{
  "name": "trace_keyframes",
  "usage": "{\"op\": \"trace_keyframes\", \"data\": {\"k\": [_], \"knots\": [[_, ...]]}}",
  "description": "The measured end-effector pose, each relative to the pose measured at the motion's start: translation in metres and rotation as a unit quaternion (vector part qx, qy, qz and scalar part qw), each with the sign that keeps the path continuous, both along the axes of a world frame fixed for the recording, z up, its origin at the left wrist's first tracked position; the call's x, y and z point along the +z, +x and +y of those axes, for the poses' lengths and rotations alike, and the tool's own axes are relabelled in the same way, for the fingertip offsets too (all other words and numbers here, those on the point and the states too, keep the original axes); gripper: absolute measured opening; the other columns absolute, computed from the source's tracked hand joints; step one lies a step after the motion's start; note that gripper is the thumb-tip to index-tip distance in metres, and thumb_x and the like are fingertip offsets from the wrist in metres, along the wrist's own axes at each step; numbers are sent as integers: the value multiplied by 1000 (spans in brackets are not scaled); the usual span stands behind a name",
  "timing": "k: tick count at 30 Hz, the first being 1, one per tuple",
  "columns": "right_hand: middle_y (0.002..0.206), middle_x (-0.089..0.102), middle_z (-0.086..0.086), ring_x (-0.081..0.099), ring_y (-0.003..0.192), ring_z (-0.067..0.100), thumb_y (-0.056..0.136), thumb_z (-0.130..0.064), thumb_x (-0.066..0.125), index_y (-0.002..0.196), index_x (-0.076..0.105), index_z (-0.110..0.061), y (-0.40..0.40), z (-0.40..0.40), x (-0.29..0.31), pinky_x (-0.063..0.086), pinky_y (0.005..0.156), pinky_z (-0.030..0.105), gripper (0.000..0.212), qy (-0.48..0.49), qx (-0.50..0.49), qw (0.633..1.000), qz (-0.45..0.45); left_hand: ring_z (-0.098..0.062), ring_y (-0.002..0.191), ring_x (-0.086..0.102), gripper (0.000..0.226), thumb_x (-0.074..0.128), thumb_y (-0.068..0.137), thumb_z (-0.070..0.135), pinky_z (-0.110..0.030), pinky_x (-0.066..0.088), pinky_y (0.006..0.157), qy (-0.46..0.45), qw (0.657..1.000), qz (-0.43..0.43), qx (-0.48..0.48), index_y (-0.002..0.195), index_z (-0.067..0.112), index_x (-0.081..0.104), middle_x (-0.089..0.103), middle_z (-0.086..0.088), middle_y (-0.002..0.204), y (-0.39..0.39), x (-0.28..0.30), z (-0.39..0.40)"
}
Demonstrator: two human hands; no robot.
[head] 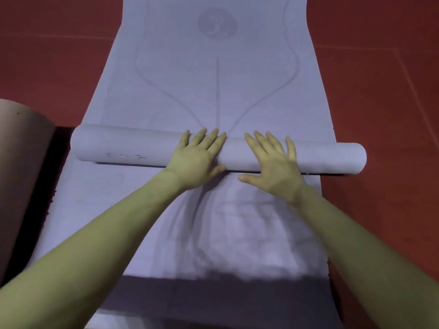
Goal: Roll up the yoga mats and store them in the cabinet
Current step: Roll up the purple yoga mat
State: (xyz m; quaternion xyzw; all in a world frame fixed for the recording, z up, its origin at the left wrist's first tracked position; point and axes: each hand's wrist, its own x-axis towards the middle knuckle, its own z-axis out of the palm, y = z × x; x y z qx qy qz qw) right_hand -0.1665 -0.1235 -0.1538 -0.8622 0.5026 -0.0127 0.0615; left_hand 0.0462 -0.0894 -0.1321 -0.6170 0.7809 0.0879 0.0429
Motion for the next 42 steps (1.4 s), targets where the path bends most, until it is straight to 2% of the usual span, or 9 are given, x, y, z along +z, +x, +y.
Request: {"op": "trace_keyframes", "data": {"k": [4, 6, 10, 13, 16, 21, 27, 34, 42], "knots": [[156, 19, -6, 12, 144, 18, 76, -66, 58, 150, 15, -32, 4, -17, 1, -2, 112, 49, 92, 12, 3, 1000, 8, -27, 147, 7, 94, 50, 83, 67, -54, 6, 115, 28, 999, -35, -12, 153, 28, -1, 5, 6, 160, 12, 0, -18], [153, 28, -5, 21, 141, 19, 79, -63, 58, 149, 22, -32, 2, -19, -3, 1, 111, 48, 84, -3, 6, 1000, 3, -30, 144, 18, 94, 47, 78, 73, -57, 14, 111, 24, 999, -37, -22, 152, 32, 7, 12, 9, 159, 16, -3, -22], [131, 55, -4, 48, 118, 22, 76, -55, 67, 134, 50, -27, 2, -16, -12, 13, 104, 48, 67, -78, 7, 996, -48, -37, 96, 62, 80, 40, 76, 73, -53, 43, 81, -77, 995, 13, -70, 136, 21, 52, 60, -2, 130, 24, -14, -21], [116, 62, -6, 55, 107, 22, 74, -54, 68, 124, 57, -27, 2, -14, -13, 17, 99, 46, 58, -96, 5, 993, -62, -36, 83, 63, 70, 59, 77, 62, -46, 44, 73, -120, 989, 39, -77, 129, 16, 58, 65, -5, 121, 24, -20, -19], [107, 64, -9, 58, 98, 21, 71, -54, 62, 117, 60, -27, -1, -1, -12, 23, 96, 45, 53, -143, 1, 987, -67, -32, 74, 63, 65, 49, 77, 61, -43, 46, 68, -183, 978, 51, -87, 124, 16, 58, 69, -3, 111, 17, -23, -6], [108, 65, -8, 55, 97, 18, 76, -56, 55, 118, 59, -28, -18, 39, -16, 28, 95, 48, 51, -175, 15, 982, -72, -30, 77, 61, 61, 43, 82, 60, -39, 46, 71, -253, 961, 43, -99, 128, 19, 45, 68, -1, 112, 2, -37, 35], [109, 63, -8, 52, 97, 16, 79, -57, 50, 124, 54, -31, -38, 91, -18, 30, 94, 49, 52, -186, 20, 981, -57, -31, 81, 61, 61, 45, 88, 59, -41, 46, 73, -279, 955, 35, -93, 123, 13, 62, 67, -3, 113, -16, -41, 89], [112, 63, -7, 48, 103, 17, 77, -57, 43, 126, 49, -33, -49, 145, -11, 26, 96, 48, 55, -155, -6, 988, -17, -30, 81, 60, 56, 59, 87, 56, -41, 44, 73, -291, 952, 26, -89, 122, 13, 61, 66, -3, 111, -32, -42, 142], [111, 63, -9, 45, 103, 14, 77, -59, 45, 123, 55, -32, -61, 188, -4, 24, 98, 48, 55, -129, -2, 991, -26, -28, 74, 59, 53, 45, 94, 54, -39, 46, 67, -297, 947, 34, -115, 121, 11, 60, 67, -5, 106, -40, -34, 184]]}}
